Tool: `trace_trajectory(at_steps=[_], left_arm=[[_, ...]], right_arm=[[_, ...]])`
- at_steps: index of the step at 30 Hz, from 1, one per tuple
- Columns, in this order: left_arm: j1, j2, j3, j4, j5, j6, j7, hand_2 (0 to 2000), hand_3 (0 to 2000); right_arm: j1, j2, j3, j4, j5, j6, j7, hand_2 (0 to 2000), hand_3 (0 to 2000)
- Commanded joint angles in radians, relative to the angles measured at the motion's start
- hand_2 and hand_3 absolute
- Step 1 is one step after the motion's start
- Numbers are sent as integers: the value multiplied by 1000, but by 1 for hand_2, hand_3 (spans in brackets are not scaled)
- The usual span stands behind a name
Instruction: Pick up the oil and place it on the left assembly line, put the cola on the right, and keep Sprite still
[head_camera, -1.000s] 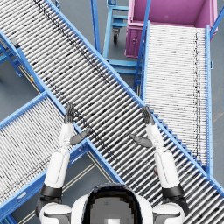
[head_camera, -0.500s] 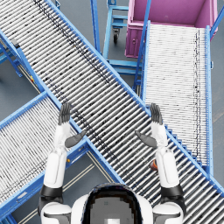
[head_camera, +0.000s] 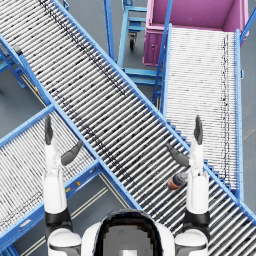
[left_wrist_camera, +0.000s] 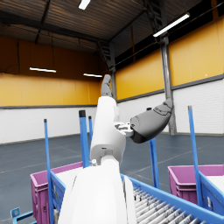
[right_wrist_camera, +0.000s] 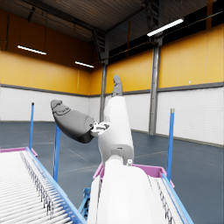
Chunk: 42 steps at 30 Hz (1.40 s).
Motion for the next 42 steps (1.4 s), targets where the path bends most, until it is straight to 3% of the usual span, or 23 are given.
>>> trace_trajectory(at_steps=[1, 42], left_arm=[[19, -4, -54, 10, 3, 0, 0, 0, 0], [8, 21, -73, -14, 11, 0, 0, 0, 0]], right_arm=[[13, 1, -60, 1, 3, 0, 0, 0, 0], [-45, -43, -114, 34, 11, 0, 0, 0, 0]])
